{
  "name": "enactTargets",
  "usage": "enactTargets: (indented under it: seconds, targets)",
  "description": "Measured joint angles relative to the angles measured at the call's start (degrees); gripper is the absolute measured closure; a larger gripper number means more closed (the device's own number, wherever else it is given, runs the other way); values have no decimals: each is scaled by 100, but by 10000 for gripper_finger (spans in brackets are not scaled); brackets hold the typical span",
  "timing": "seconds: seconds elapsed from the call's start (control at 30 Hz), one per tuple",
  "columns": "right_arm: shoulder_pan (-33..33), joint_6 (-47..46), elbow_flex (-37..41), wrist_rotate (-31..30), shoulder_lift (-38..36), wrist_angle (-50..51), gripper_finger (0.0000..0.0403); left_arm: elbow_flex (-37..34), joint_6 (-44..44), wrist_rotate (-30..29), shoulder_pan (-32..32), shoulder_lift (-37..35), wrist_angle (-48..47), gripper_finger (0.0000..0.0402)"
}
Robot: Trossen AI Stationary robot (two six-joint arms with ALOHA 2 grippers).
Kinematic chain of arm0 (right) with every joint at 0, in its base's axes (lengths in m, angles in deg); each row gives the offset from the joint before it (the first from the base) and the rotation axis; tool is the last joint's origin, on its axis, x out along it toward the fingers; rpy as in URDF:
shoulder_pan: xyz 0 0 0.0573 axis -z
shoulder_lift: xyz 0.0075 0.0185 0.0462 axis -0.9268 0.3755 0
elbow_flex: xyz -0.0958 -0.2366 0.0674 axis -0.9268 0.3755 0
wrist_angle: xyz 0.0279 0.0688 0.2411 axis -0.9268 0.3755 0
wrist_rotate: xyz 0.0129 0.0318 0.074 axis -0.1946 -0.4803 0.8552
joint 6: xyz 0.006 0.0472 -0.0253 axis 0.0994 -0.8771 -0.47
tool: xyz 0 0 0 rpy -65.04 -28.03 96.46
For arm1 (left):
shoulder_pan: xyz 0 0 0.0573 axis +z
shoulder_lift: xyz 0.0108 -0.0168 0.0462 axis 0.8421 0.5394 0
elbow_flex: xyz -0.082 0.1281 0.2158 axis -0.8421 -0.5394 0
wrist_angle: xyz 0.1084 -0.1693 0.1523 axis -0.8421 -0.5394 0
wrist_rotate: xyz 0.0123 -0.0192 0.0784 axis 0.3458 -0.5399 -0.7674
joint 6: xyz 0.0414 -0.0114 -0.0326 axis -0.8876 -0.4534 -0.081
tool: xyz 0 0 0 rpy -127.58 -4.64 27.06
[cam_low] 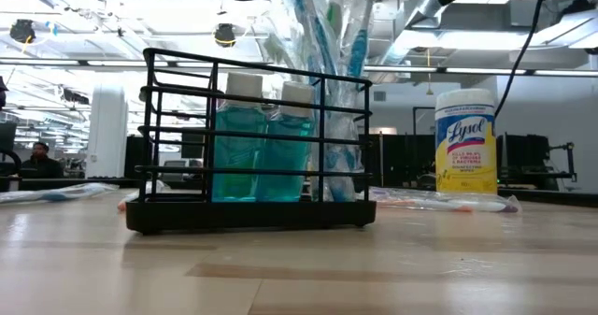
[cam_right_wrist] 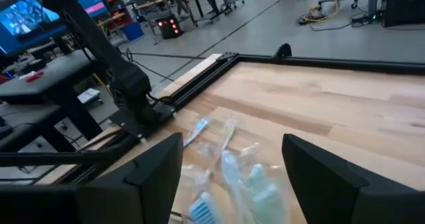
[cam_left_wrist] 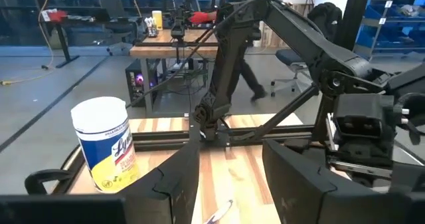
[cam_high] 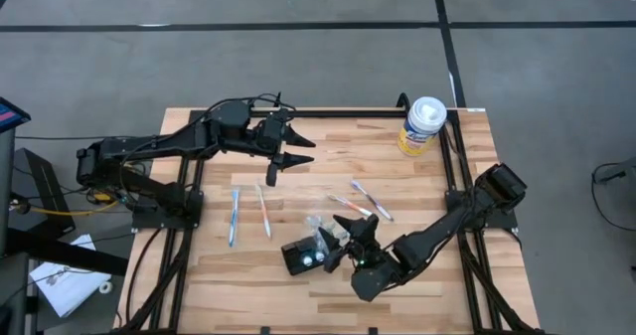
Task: Pick & Place toothbrushing station
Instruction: Put the orange toothbrush into the mesh organizer
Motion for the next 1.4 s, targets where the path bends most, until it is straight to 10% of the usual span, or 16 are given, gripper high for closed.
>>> enactTargets:
  seconds: [1.4]
  targets:
    - [1858, 4751, -6, 315, -3147, -706, 159, 2, 900, -576, 141, -66, 487, 243]
